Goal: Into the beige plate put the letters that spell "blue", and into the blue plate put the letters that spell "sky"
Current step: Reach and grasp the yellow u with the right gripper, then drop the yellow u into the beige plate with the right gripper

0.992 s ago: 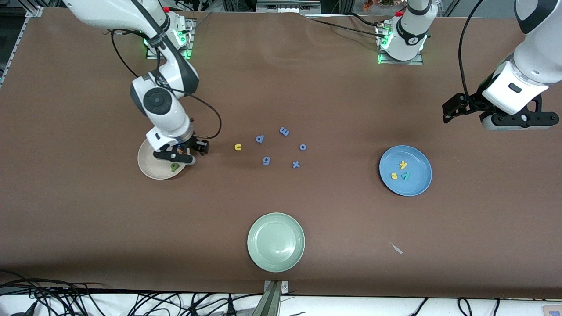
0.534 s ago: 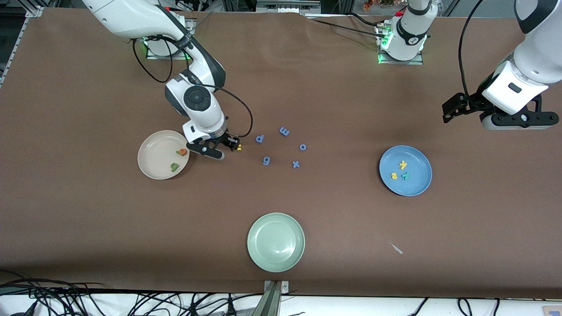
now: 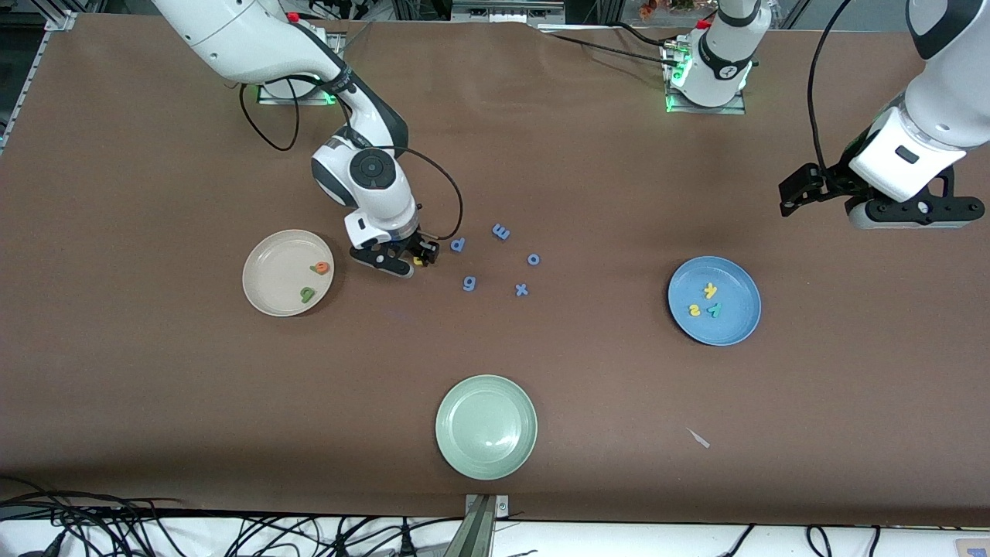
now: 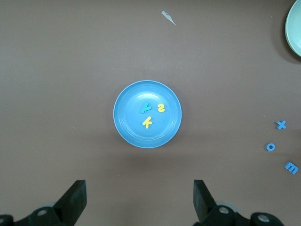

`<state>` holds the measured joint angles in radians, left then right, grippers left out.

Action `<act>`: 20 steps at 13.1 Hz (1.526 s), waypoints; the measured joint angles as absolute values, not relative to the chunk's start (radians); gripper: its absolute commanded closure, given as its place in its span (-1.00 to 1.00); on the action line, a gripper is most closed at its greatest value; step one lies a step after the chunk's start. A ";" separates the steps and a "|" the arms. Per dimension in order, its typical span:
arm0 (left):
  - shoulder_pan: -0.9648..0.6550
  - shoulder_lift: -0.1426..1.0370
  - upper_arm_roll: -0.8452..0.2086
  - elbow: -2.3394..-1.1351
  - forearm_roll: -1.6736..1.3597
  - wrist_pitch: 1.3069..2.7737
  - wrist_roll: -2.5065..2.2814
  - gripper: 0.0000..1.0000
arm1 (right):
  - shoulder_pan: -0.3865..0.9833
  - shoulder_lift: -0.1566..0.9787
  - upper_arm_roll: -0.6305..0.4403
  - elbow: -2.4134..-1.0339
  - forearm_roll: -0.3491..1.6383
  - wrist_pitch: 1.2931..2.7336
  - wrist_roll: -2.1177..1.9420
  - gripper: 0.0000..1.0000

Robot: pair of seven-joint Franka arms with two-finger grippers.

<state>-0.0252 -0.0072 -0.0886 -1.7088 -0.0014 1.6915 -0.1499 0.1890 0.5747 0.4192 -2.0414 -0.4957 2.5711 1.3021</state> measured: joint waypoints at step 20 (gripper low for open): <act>-0.025 -0.008 -0.090 -1.709 -0.001 1.683 -0.150 -1.00 | 0.022 0.410 0.349 -2.036 -0.426 2.380 0.665 0.86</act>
